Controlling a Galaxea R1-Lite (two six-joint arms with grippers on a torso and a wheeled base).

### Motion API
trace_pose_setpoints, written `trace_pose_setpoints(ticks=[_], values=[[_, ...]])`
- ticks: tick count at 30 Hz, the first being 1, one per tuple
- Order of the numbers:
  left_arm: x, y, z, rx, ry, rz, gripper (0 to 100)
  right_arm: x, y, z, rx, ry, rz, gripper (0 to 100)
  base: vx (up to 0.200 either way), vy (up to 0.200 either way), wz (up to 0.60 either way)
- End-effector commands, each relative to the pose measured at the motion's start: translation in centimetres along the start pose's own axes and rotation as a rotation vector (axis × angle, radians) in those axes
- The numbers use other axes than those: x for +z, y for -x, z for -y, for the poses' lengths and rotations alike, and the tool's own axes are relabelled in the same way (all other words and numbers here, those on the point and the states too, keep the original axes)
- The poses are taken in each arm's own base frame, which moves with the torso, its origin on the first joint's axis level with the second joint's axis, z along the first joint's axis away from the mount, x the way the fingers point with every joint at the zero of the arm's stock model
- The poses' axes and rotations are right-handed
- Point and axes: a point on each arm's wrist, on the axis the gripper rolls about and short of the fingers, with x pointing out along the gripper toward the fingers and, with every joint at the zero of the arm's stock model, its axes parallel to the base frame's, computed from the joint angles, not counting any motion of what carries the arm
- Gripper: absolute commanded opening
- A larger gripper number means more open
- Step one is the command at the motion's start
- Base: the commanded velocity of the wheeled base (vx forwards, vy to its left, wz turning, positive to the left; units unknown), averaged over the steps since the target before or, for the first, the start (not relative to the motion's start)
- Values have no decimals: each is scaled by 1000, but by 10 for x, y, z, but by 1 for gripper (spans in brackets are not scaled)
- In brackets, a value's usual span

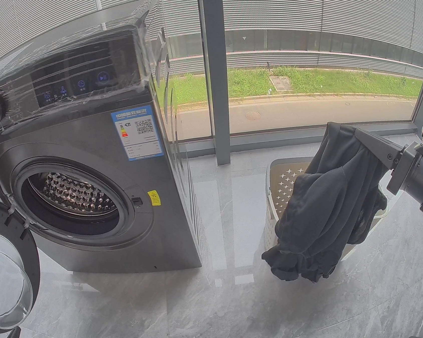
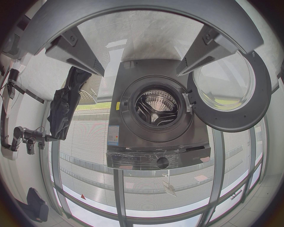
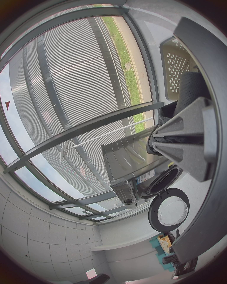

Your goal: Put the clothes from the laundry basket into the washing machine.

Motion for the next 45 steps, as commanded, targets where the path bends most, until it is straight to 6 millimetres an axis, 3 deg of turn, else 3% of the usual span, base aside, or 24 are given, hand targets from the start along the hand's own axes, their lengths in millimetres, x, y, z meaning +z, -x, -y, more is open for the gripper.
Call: trace_pose_setpoints(ticks=[1,11,20,32,45], values=[[-5,0,0,0,0,0,100,-1,0,0,2,-1,-4,0,0,200,0],[-5,0,0,1,2,0,100,-4,0,0,4,-2,-18,0,0,20,0],[-5,0,0,1,3,0,100,-6,1,0,9,-1,-23,0,-200,0,0],[-5,0,0,1,6,-1,100,-7,1,-2,15,-3,-32,0,0,0,0],[-5,0,0,0,11,-1,100,-9,1,-2,16,-3,-40,0,0,200,0]])
